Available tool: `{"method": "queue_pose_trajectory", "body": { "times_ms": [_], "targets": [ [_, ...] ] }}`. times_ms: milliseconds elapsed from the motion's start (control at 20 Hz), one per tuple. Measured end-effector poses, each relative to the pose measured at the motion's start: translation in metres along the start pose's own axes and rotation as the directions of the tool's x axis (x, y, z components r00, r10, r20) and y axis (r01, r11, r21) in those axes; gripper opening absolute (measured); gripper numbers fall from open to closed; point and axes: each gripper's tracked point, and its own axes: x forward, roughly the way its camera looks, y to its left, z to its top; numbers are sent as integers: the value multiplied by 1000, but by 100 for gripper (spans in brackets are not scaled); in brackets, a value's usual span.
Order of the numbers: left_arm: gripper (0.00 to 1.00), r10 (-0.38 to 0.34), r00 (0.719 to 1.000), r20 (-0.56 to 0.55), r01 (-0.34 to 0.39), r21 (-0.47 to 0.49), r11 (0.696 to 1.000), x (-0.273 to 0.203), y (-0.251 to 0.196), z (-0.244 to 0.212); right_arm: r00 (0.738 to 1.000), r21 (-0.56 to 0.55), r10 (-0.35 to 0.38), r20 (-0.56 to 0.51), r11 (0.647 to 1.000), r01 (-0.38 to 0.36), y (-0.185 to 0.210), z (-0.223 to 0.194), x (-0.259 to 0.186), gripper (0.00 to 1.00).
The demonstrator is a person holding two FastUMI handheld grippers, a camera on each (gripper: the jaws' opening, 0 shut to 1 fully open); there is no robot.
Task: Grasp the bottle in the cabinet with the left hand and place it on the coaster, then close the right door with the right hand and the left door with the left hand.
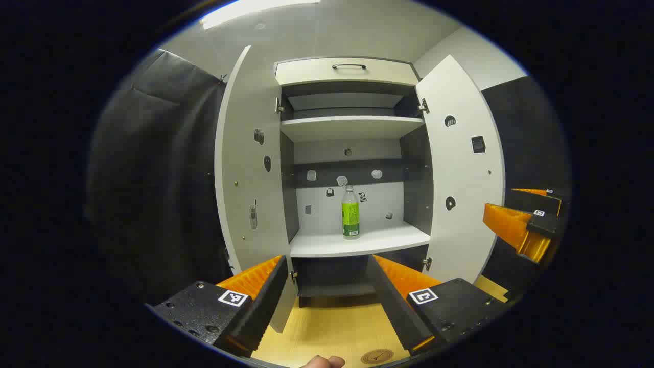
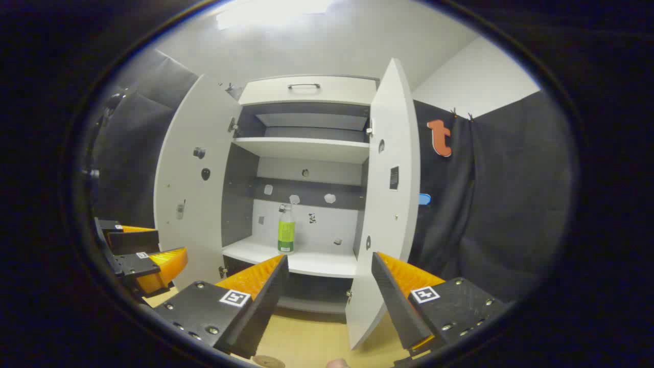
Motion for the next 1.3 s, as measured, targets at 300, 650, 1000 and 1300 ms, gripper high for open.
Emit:
{"method": "queue_pose_trajectory", "body": {
  "times_ms": [300,650,1000,1300],
  "targets": [
    [98,-12,1000,4,12,5,1000,15,6,8,998,48,-28,-60,998,31,-4,-10,18,94],
    [98,-38,999,-15,39,29,999,37,1,4,997,46,-58,-59,997,61,-11,-10,36,95],
    [98,-41,999,-7,41,16,999,72,-4,11,995,57,-86,-51,994,89,-18,-7,53,94],
    [98,-19,999,34,18,33,999,127,-11,19,994,42,-96,-46,994,98,-19,-3,65,94]
  ]
}}
